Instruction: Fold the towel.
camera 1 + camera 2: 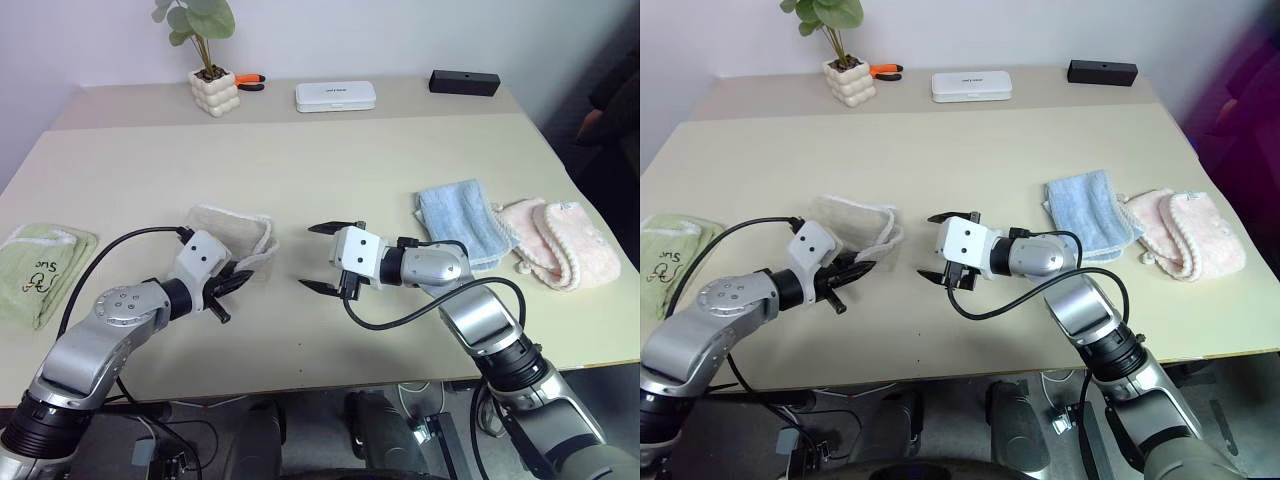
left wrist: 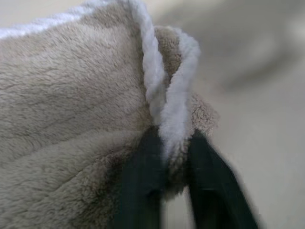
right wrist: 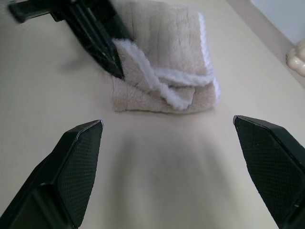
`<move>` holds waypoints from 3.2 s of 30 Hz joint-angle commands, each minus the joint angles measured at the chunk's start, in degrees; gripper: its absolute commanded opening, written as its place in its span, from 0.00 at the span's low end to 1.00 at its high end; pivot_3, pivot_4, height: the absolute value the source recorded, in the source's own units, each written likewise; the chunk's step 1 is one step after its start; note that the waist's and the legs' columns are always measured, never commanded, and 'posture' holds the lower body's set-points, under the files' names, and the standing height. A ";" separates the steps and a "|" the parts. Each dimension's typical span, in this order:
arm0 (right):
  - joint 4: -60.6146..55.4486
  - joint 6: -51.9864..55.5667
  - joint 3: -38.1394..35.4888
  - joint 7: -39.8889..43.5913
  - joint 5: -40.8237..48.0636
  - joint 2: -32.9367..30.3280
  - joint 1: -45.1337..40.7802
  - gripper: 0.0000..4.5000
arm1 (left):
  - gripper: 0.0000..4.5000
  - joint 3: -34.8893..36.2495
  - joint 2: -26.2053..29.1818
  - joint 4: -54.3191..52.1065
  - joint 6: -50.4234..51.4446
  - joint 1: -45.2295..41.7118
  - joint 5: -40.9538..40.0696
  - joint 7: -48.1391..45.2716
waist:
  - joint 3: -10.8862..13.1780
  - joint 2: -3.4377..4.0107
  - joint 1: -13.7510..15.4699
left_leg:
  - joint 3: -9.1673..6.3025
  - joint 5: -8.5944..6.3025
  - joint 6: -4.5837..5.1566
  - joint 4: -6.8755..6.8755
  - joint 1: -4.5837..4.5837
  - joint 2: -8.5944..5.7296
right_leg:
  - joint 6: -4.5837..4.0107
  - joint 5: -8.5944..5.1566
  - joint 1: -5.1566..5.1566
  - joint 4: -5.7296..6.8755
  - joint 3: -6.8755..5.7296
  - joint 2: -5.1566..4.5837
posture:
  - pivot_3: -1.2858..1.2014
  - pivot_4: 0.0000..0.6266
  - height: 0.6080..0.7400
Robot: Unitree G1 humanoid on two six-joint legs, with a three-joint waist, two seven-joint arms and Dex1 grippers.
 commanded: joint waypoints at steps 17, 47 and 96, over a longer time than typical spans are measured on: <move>9.70 6.59 -1.00 -7.17 4.55 18.98 -10.34 0.01 | 0.13 21.40 -7.27 0.92 4.83 -3.21 -6.49 10.51 | -0.03 -0.05 -0.06 | -0.01 0.00 0.00 0.03 0.00 0.02 | 0.02 0.03 -0.02 0.12 -0.02 -0.01 | 0.52 0.24 0.98; 0.88 36.41 -11.76 -12.04 14.98 22.73 -4.28 1.00 | 0.99 33.18 -14.02 5.76 -2.42 0.56 -9.92 10.91 | -0.07 -0.06 -0.32 | -0.09 0.00 0.01 -0.02 0.03 0.04 | -0.03 0.05 -0.08 0.25 -0.08 0.02 | 0.52 0.24 0.98; 1.11 54.76 -55.50 -43.92 45.23 12.96 -17.45 0.00 | 1.00 16.48 -15.02 -2.16 -7.39 7.62 -6.58 -1.43 | -0.03 0.03 0.44 | -0.04 -0.02 0.05 -0.02 -0.20 0.06 | -0.09 0.05 -0.13 -0.03 -0.10 0.02 | 0.52 0.24 0.98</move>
